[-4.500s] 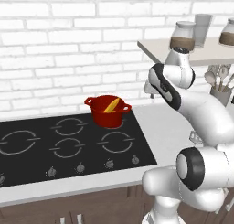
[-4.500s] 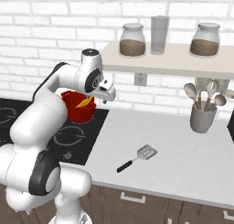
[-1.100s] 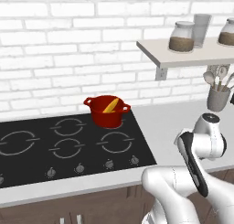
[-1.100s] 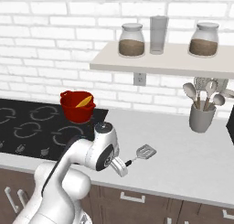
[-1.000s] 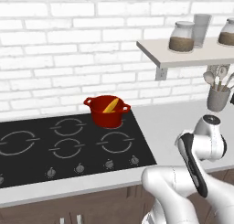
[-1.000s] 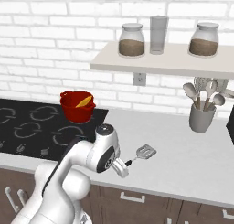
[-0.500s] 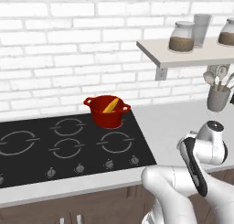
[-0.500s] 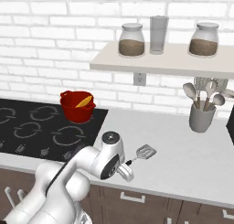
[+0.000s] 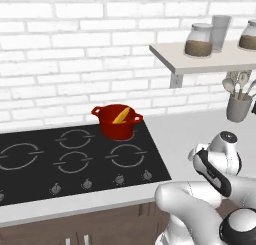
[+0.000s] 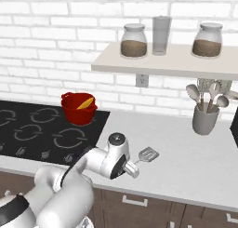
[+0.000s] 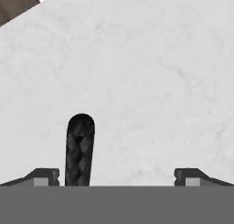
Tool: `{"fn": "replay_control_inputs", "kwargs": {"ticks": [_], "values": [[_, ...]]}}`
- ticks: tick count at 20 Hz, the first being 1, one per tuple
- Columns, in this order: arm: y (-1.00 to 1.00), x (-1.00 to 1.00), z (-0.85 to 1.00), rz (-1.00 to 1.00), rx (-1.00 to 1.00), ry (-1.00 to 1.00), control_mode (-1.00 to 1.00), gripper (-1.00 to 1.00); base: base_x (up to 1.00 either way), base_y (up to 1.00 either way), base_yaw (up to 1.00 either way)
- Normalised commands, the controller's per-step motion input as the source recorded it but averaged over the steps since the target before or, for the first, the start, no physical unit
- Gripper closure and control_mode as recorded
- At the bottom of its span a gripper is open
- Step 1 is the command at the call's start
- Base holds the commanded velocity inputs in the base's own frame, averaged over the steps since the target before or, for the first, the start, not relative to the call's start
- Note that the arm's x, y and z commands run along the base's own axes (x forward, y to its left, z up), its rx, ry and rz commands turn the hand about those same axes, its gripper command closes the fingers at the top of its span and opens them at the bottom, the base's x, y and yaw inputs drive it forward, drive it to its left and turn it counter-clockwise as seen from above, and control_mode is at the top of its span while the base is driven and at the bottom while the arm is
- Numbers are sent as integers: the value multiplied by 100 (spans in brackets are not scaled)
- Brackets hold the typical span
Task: Put the lemon and corn in the pot. Retrieve the spatula and lightly stir the vegetables in the pot.
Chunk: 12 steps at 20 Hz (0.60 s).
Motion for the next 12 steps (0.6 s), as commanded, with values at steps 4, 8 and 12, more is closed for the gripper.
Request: {"fn": "replay_control_inputs", "kwargs": {"ticks": [4,8,12], "values": [[-2,6,-32,1,-6,7,-100,-100,0,0,0],[-4,-4,-29,0,-5,6,-100,-100,0,0,0],[0,-27,-27,0,-3,2,-100,-100,0,0,0]]}}
